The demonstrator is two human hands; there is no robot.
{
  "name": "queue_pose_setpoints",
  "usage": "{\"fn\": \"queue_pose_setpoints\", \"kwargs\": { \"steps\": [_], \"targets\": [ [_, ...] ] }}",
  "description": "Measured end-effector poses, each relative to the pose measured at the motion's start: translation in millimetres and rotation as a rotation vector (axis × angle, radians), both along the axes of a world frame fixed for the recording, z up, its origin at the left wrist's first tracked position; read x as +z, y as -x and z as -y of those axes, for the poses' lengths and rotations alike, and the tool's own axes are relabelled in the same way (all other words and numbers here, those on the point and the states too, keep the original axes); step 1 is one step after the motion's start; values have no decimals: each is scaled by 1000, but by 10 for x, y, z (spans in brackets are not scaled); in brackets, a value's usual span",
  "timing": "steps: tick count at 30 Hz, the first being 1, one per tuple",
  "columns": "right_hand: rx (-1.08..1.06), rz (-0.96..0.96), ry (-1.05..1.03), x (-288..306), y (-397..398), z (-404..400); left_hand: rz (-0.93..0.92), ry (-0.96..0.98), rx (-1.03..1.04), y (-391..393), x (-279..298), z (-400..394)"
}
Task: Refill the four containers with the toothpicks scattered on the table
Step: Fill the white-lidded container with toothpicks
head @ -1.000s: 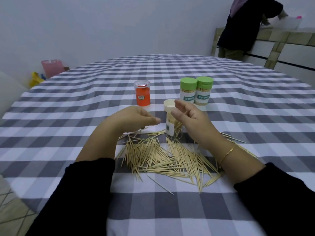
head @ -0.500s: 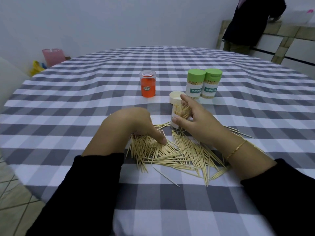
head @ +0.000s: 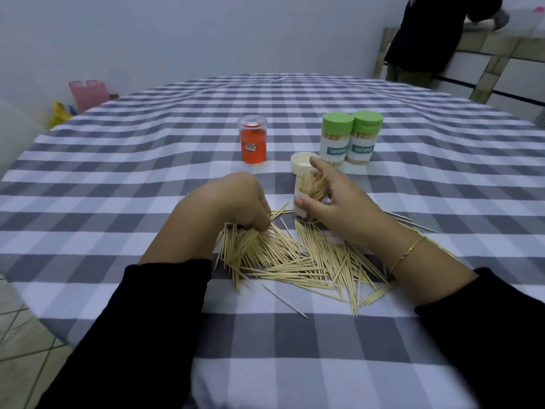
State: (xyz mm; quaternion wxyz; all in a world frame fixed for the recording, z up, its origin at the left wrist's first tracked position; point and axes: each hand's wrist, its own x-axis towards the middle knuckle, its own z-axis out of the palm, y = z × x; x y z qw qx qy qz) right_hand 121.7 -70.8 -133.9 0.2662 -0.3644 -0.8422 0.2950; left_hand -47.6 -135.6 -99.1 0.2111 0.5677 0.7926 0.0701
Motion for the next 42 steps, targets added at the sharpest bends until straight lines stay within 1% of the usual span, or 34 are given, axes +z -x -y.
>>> {"fn": "queue_pose_setpoints", "kwargs": {
  "steps": [9,15,17,19,24,26,30,37,42],
  "targets": [
    [-14,9,-22,4,-3,2,-45,-160,5,-38,-68,-58],
    [-15,-18,1,-13,-4,-4,41,-172,-9,29,-41,-2],
    [-10,-28,17,-18,-9,-4,44,-156,-2,52,-19,21],
    [-8,-35,31,-8,-14,0,-8,-108,-25,60,28,44],
    [-11,-61,79,24,-47,7,-161,107,-95,67,113,55],
    [-19,-69,104,48,-66,0,-250,137,-105,53,75,20],
    [-16,-50,118,96,-85,-5,-384,137,-112,64,-13,-53],
    [-30,-56,116,141,-104,-18,-414,93,-125,96,-64,-88],
    [-56,-96,104,79,-126,-5,-510,38,-145,102,-94,-123]
  ]
}}
